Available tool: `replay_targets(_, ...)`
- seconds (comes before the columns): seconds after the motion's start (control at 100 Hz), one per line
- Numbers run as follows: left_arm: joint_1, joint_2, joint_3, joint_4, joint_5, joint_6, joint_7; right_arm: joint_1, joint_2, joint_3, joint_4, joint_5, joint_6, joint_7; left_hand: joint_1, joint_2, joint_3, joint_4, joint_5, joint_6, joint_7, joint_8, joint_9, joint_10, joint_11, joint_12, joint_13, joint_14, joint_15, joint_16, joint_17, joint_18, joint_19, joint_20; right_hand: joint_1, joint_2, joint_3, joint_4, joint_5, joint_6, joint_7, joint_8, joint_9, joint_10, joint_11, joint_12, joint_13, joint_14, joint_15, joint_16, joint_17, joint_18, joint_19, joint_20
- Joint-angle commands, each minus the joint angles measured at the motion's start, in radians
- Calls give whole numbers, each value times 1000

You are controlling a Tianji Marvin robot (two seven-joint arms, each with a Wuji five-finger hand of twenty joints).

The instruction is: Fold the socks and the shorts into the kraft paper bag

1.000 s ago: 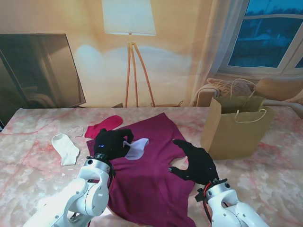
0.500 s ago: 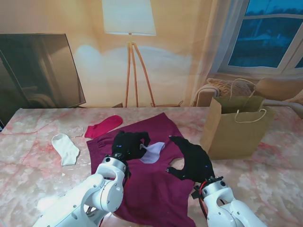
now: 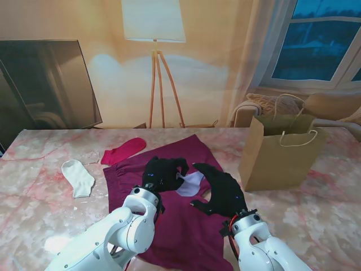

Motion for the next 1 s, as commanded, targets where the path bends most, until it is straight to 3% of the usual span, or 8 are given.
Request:
replay_targets(0.0, 7, -6, -1, -15, -10, -7, -2, 0, -3, -3, -1, -10, 12, 16, 10, 0, 20, -11, 24, -7, 42, -4, 38, 5, 9, 0, 28, -11, 29, 9, -4, -7, 20, -4, 55, -29, 24, -38, 26, -35, 27, 32, 29, -26, 13, 19, 33, -9, 13, -9, 16, -3, 40, 49)
replay_targets(0.11, 14, 0, -7, -26, 0, -18, -11, 12, -4, -12, 8, -16, 24, 12, 7, 0, 21, -11, 24, -7, 42, -4, 38, 4, 10, -1, 30, -11, 30, 9, -5, -6, 21, -4, 145, -34, 52, -19, 98, -98, 81, 70, 113, -59, 58, 41, 99, -26, 34, 9, 59, 1, 84, 63)
replay_targets(0.26, 33, 1, -20, -44, -14, -39, -12, 31, -8, -29, 29, -19, 37, -11, 4, 1, 24, -12, 24, -7, 42, -4, 39, 4, 12, -1, 29, -11, 30, 9, -6, -7, 21, -4, 176, -57, 82, -13, 177, -157, 139, 104, 202, -81, 99, 59, 187, -21, 64, 33, 110, 4, 130, 75)
replay_targets(0.4, 52, -2, -33, -59, -56, -57, -14, 53, -14, -51, 58, -6, 46, -32, 4, 4, 26, -11, 23, -5, 43, -3, 37, 7, 14, -2, 27, -9, 30, 9, -11, -9, 20, -4, 167, -73, 85, -16, 222, -173, 166, 117, 255, -77, 112, 65, 251, -8, 91, 55, 151, 9, 165, 81)
replay_targets(0.61, 62, 0, -43, -68, -74, -76, -28, 92, -35, -92, 116, -5, 67, -156, 3, 6, 27, -10, 23, -4, 42, -3, 35, 7, 18, -2, 26, -8, 31, 9, -15, -10, 18, -4, 172, -112, 120, -21, 354, -215, 246, 142, 425, -76, 183, 94, 425, 12, 185, 130, 273, 39, 324, 104)
replay_targets(0.87, 67, 6, -51, -72, -73, -100, -39, 110, -44, -101, 132, 14, 69, -176, 0, 8, 27, -9, 21, -7, 41, 0, 32, 4, 21, -3, 26, -10, 33, 10, -19, -12, 13, -4, 214, -128, 145, -15, 533, -263, 355, 139, 635, -72, 220, 95, 606, 33, 300, 193, 417, 70, 508, 113)
replay_targets(0.93, 68, 5, -52, -70, -77, -106, -37, 115, -45, -104, 137, 19, 69, -179, 0, 8, 27, -9, 19, -6, 41, 0, 33, 4, 22, -2, 25, -9, 33, 9, -21, -13, 12, -4, 251, -148, 135, -132, 570, -286, 454, 39, 710, -67, 224, 81, 656, 41, 352, 208, 463, 81, 579, 80)
replay_targets(0.99, 70, 5, -54, -70, -79, -112, -36, 120, -48, -108, 143, 27, 71, -179, 0, 8, 27, -9, 20, -7, 41, 1, 31, 6, 22, -3, 25, -9, 33, 10, -21, -13, 11, -4, 277, -154, 128, -166, 582, -300, 527, -27, 766, -59, 218, 77, 697, 50, 387, 214, 502, 86, 620, 69)
